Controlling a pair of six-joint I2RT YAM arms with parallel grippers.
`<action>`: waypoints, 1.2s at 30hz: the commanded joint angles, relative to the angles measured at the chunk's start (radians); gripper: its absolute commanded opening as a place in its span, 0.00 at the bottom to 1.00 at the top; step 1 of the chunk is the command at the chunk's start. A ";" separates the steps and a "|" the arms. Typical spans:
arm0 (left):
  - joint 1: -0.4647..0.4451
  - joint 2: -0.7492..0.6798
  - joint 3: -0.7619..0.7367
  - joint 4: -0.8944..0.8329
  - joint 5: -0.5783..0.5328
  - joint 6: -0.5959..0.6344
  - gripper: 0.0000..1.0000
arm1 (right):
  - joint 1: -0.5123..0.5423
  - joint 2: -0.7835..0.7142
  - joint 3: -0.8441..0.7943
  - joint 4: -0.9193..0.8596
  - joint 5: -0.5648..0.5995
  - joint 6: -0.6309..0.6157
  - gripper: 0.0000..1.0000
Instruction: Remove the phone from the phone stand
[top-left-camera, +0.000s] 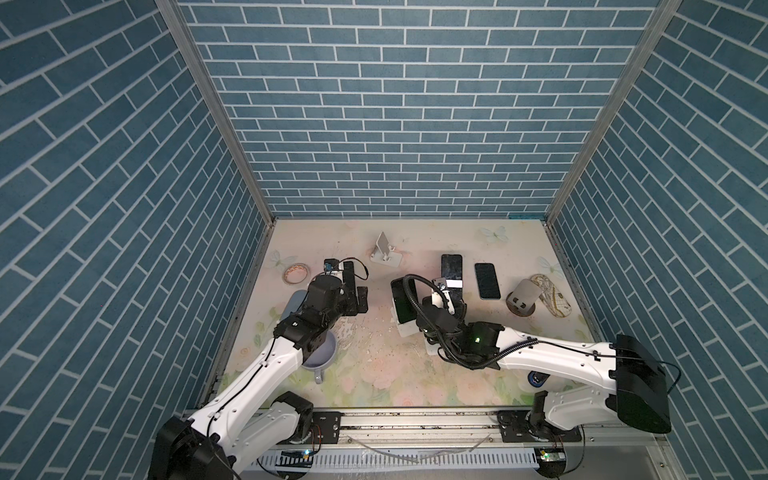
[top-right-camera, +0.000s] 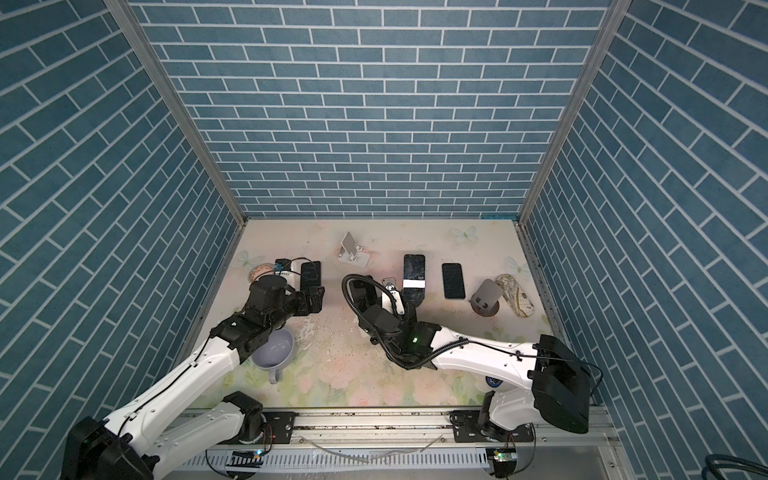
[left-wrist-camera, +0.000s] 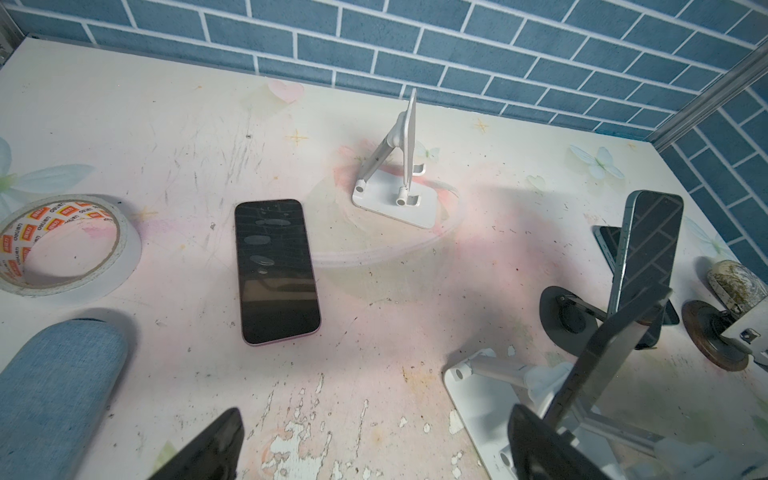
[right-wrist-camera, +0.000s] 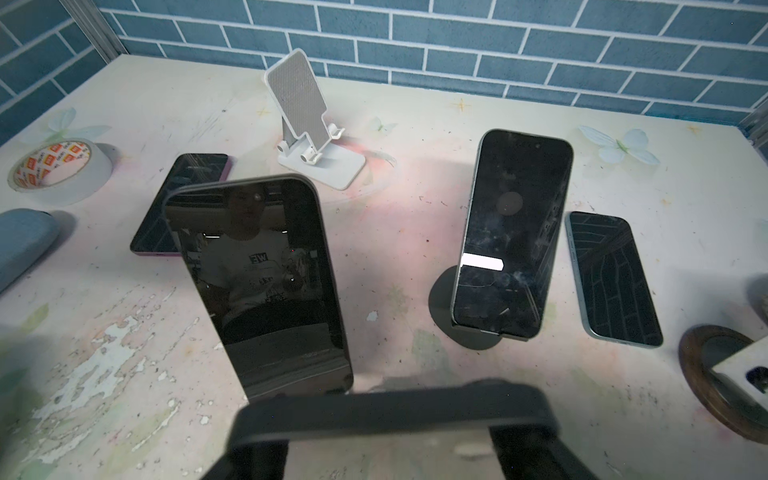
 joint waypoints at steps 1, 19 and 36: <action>0.006 -0.001 0.024 -0.018 -0.002 0.013 1.00 | 0.000 -0.080 0.047 -0.088 0.021 0.017 0.40; 0.007 0.029 0.060 -0.018 0.006 0.014 1.00 | -0.160 -0.387 -0.030 -0.533 -0.094 0.280 0.37; 0.007 0.030 0.065 -0.044 -0.015 0.023 1.00 | -0.463 -0.270 -0.133 -0.568 -0.330 0.118 0.36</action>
